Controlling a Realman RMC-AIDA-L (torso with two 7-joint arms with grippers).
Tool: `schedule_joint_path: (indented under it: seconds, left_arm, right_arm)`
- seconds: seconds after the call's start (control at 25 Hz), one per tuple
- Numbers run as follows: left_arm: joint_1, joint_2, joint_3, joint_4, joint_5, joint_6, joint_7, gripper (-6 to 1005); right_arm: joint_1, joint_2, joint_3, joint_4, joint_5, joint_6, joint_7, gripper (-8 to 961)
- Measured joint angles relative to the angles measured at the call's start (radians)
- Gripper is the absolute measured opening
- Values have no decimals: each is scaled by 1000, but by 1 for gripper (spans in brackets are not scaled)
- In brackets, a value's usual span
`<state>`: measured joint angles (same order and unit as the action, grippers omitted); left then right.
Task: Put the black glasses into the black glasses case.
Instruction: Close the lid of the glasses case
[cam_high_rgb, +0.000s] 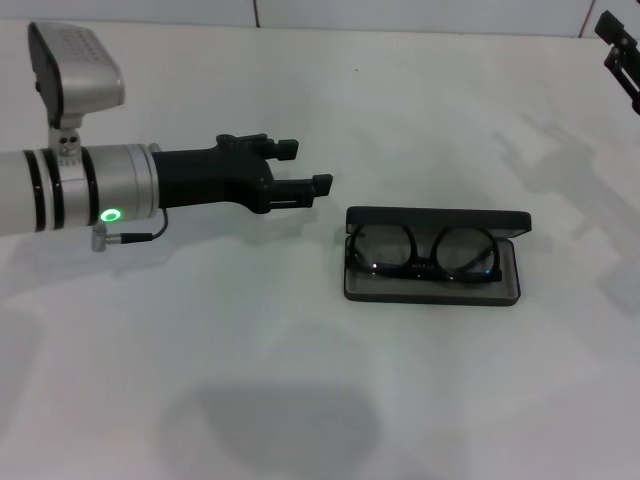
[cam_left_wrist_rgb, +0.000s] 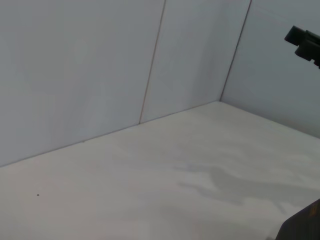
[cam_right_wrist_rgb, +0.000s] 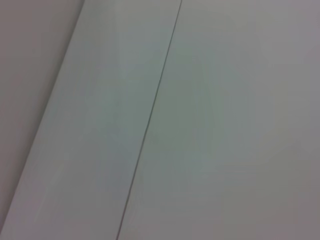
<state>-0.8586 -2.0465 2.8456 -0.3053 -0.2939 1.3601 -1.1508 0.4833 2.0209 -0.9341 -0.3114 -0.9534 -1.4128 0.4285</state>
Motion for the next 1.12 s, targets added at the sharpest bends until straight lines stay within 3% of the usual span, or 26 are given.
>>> schedule_joint_path:
  seconds: [0.2, 0.72, 1.12]
  left_arm:
    - [-10, 15, 0, 0, 89, 2, -3, 802]
    - [-36, 11, 0, -4, 180, -44, -35, 803]
    - [-81, -25, 0, 1, 248, -69, -46, 804]
  right_arm:
    - [5, -1, 0, 0, 1, 7, -1, 442]
    - [18, -2, 0, 0, 1, 26, -2, 447]
    - [18, -4, 0, 0, -2, 26, -2, 451]
